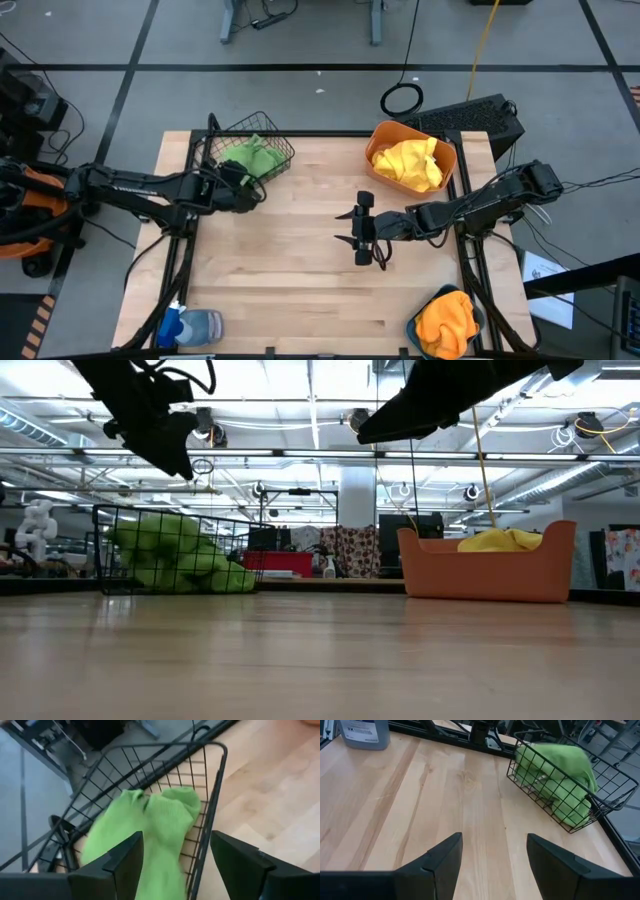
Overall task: Sort microfiber towel by color & place in baskets
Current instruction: Return to Home Position
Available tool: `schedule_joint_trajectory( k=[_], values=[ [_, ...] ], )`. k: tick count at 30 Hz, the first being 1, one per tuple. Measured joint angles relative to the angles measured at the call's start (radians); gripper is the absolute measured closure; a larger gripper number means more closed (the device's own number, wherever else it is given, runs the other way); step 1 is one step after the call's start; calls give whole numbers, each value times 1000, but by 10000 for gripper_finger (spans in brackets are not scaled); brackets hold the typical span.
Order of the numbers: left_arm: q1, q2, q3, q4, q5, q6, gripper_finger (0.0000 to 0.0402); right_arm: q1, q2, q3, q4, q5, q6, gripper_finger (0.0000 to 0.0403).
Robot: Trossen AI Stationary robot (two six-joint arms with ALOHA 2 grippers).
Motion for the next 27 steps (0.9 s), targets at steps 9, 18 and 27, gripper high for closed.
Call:
schedule_joint_trajectory(
  k=[9,18,27],
  values=[
    [-50,0,25,39,-32,92,166,0,0,0,-3,2,-6,188],
    [-106,0,29,177,-33,211,166,0,-29,0,-8,106,-36,188],
    [-171,0,29,505,86,536,174,-11,-98,1,-5,132,-159,197]
  ],
)
